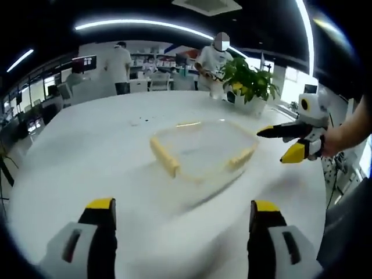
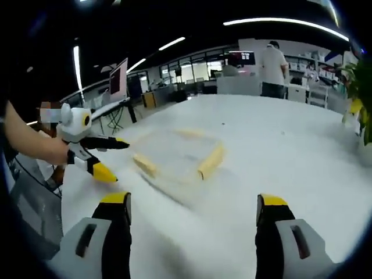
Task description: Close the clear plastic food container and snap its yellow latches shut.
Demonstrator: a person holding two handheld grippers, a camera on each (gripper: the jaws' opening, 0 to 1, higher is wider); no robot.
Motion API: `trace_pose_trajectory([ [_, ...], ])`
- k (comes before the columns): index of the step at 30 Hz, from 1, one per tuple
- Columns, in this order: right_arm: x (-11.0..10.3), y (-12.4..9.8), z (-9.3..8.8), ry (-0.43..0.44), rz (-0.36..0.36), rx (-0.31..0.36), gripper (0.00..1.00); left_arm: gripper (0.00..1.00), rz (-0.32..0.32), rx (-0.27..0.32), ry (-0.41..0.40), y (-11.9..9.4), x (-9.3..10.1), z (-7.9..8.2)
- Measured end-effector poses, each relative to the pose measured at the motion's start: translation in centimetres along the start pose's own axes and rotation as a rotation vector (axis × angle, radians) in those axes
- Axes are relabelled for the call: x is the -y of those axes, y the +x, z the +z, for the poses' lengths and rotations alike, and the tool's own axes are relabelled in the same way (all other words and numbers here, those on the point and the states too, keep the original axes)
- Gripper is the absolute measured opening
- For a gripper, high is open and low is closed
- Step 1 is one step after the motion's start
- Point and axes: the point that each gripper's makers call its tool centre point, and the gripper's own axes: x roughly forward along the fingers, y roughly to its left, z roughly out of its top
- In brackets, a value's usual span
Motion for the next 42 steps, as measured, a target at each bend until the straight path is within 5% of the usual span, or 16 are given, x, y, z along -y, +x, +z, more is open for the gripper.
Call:
trace_pose_trajectory([
  [8,0.3,-2.4,-0.6,0.052,-0.099,0.023,0.87,0.92,0.046,0.022,-0.07,-2.7,-1.0,-1.4],
  [22,-2.1,-7.7,-1.2,0.17,-0.199,0.069,0.84,0.89,0.048,0.072,-0.132,-8.5,-0.7,-2.1],
  [42,-5.9,-15.5,-2.3,0.248,-0.274,0.145,0.79,0.86,0.015,0.131,-0.169,-17.1,0.5,-3.7],
])
